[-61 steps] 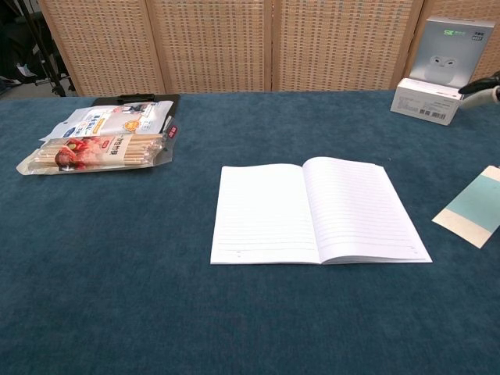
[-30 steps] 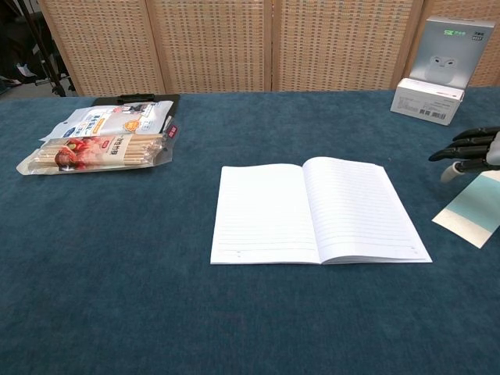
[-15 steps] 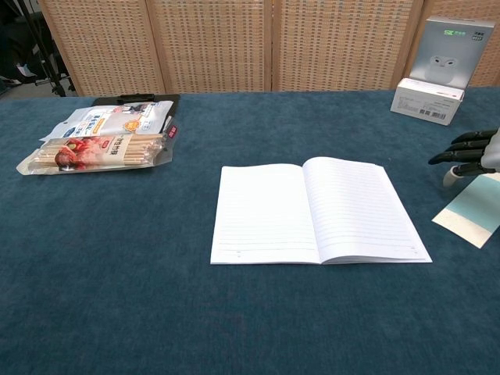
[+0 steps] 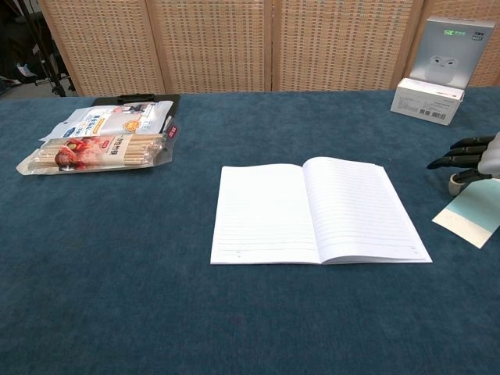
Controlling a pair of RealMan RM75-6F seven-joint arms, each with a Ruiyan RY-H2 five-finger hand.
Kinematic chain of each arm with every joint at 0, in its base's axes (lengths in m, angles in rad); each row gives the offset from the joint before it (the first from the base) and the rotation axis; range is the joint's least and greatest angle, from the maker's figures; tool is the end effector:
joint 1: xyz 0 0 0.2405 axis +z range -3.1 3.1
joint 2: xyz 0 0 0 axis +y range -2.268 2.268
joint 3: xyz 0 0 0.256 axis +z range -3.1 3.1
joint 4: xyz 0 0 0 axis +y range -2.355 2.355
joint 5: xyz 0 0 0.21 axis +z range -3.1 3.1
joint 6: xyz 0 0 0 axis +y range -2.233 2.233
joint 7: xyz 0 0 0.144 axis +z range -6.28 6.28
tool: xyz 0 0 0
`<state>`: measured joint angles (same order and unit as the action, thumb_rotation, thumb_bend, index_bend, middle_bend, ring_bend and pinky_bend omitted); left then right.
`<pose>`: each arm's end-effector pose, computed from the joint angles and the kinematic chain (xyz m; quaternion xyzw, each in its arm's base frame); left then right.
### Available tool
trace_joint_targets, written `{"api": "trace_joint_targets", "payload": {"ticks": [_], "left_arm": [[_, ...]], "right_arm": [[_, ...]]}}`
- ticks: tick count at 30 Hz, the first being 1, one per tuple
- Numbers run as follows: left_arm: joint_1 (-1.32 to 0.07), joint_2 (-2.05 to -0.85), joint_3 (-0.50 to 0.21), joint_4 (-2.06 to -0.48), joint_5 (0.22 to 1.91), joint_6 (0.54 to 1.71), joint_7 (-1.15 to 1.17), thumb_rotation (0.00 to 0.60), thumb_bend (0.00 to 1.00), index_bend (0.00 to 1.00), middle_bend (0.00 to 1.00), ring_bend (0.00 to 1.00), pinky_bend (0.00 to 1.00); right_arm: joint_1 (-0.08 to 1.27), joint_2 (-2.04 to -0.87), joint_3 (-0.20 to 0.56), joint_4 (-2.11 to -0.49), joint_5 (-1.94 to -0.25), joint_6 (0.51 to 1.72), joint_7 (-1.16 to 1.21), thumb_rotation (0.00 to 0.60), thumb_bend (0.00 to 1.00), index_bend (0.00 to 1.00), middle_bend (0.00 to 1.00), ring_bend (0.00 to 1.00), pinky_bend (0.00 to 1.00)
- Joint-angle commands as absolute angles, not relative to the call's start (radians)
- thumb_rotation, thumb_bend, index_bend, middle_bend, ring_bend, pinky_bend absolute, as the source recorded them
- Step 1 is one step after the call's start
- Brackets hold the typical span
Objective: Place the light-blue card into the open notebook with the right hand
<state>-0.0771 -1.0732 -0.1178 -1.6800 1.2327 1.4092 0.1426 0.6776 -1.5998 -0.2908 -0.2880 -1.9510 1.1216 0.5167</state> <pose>-0.3351 0.1874 0.1800 -0.5343 -0.4223 -0.3045 0.6660 -0.3386 -0.3751 0.0730 0.9065 -0.1236 0.1542 0.3731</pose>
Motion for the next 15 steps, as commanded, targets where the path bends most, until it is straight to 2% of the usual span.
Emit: {"api": "trace_joint_targets", "payload": {"ticks": [1, 6, 10, 15], "left_arm": [[-0.078, -1.073, -0.118, -1.681, 1.234, 1.409, 0.142, 0.6, 0.0, 0.0, 0.0, 0.0, 0.0], [-0.077, -1.071, -0.117, -1.683, 1.235, 1.412, 0.137, 0.6, 0.0, 0.0, 0.0, 0.0, 0.0], [-0.078, -1.069, -0.117, -1.682, 1.233, 1.409, 0.133, 0.6, 0.0, 0.0, 0.0, 0.0, 0.0], [-0.077, -1.068, -0.115, -1.684, 1.239, 1.411, 0.129, 0.6, 0.0, 0.0, 0.0, 0.0, 0.0]], "right_arm": [[0.678, -1.604, -0.294, -0.288, -1.949, 1.122, 0.517, 0.6, 0.03, 0.45, 0.0, 0.0, 0.0], [0.674, -1.613, -0.291, -0.29, -1.939, 1.146, 0.52, 0.6, 0.14, 0.58, 0.0, 0.0, 0.0], [0.67, -1.617, -0.287, -0.292, -1.933, 1.174, 0.518, 0.6, 0.22, 0.6, 0.0, 0.0, 0.0], [0.668, -1.622, -0.288, -0.296, -1.929, 1.2, 0.505, 0.6, 0.25, 0.6, 0.0, 0.0, 0.0]]}}
